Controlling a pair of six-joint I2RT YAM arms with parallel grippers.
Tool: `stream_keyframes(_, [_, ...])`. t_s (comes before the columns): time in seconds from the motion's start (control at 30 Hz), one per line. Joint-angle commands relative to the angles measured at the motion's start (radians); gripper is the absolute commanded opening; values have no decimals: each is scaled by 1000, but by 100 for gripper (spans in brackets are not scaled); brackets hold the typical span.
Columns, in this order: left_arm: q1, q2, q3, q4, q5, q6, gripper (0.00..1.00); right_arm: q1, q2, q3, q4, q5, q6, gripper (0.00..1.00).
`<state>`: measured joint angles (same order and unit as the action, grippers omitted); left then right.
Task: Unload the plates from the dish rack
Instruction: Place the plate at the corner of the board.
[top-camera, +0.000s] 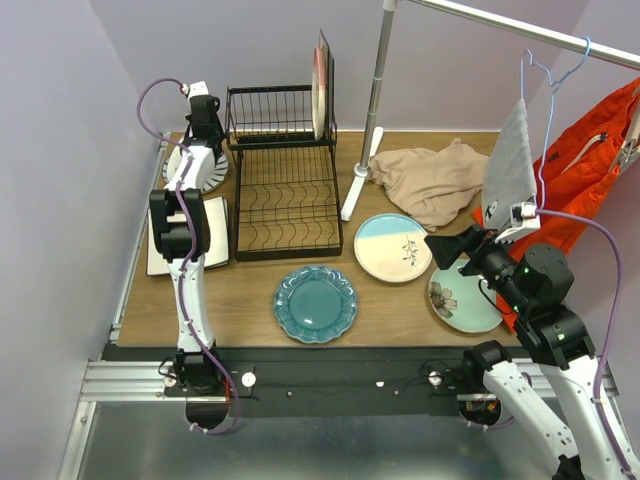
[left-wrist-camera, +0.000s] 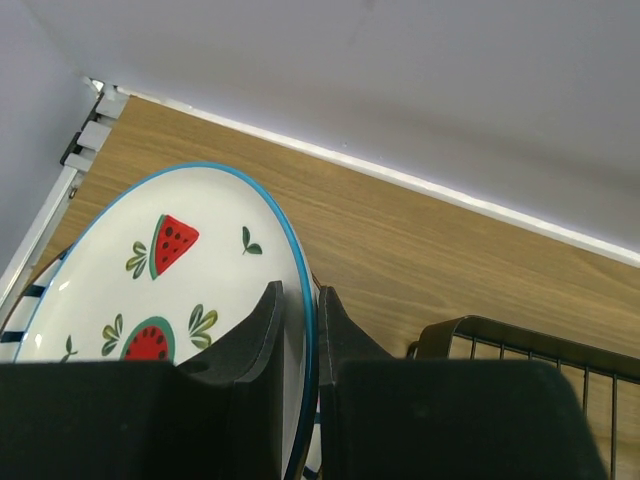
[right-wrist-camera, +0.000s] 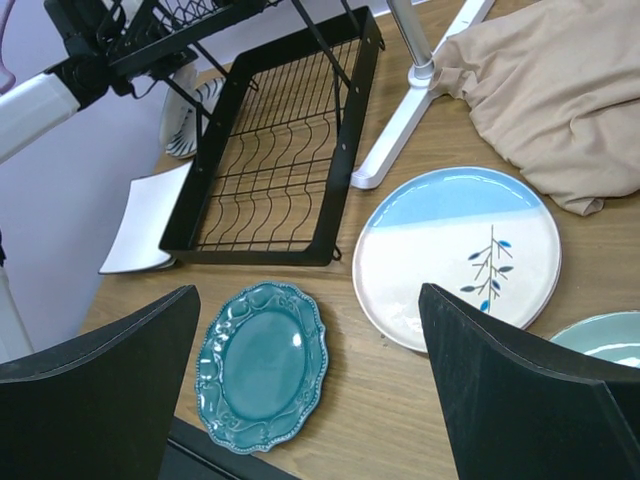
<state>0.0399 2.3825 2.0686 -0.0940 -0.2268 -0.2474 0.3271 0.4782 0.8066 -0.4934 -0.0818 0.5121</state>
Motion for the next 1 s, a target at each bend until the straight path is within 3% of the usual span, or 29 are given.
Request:
stream_keyframes(0.0, [12, -11, -28, -9, 127, -144, 20, -2, -19, -9, 24, 24, -23, 99])
stream_keyframes(0.33, [12, -8, -59, 20, 178, -225, 21, -2, -15, -6, 24, 30, -35, 99])
stream_keyframes(0.97, [12, -3, -77, 7, 146, -239, 26, -2, -21, -4, 24, 30, -43, 99])
